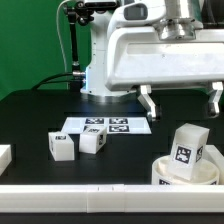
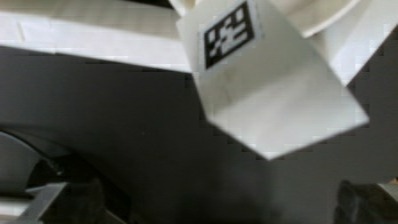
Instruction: Assemble stool
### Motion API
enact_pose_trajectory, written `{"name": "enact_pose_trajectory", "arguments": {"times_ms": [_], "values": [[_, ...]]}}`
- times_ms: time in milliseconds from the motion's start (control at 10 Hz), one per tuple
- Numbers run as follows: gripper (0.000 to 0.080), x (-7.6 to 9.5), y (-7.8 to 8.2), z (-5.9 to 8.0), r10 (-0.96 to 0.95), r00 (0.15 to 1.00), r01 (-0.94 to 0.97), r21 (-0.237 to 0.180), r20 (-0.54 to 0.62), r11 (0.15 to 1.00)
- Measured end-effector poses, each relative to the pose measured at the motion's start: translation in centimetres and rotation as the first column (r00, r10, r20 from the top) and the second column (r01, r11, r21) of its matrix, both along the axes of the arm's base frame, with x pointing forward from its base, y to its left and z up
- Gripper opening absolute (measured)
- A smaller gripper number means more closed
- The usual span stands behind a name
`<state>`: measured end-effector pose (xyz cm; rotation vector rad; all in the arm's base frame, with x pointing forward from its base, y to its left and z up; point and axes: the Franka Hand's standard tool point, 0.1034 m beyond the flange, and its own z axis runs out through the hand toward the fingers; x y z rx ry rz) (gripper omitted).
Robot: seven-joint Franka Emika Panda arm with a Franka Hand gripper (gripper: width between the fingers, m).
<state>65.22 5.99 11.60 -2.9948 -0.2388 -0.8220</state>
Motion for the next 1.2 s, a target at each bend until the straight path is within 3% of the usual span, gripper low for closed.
{"name": "enact_pose_trajectory", "arguments": {"times_ms": [300,400,600,900,1100,1200], "values": [[0.0649,-0.2,0.0,-0.2,-0.003,1.0,0.003,0.003,-0.024,1.0],[0.0649,-0.3,-0.5,-0.4,-0.045,0.999,0.045,0.021,-0.022,0.999],[0.0649,-1.2,0.4,-0.7,-0.077,0.98,0.087,0.05,-0.183,0.995],[0.0649,-1.5,0.9,-0.6,-0.052,0.929,0.075,0.049,-0.367,0.996],[0.0649,-1.4,0.3,-0.2,-0.115,0.89,0.15,0.046,-0.442,0.988],[0.0649,-1.0,0.0,-0.1,-0.142,0.895,0.179,0.049,-0.423,0.983]]}}
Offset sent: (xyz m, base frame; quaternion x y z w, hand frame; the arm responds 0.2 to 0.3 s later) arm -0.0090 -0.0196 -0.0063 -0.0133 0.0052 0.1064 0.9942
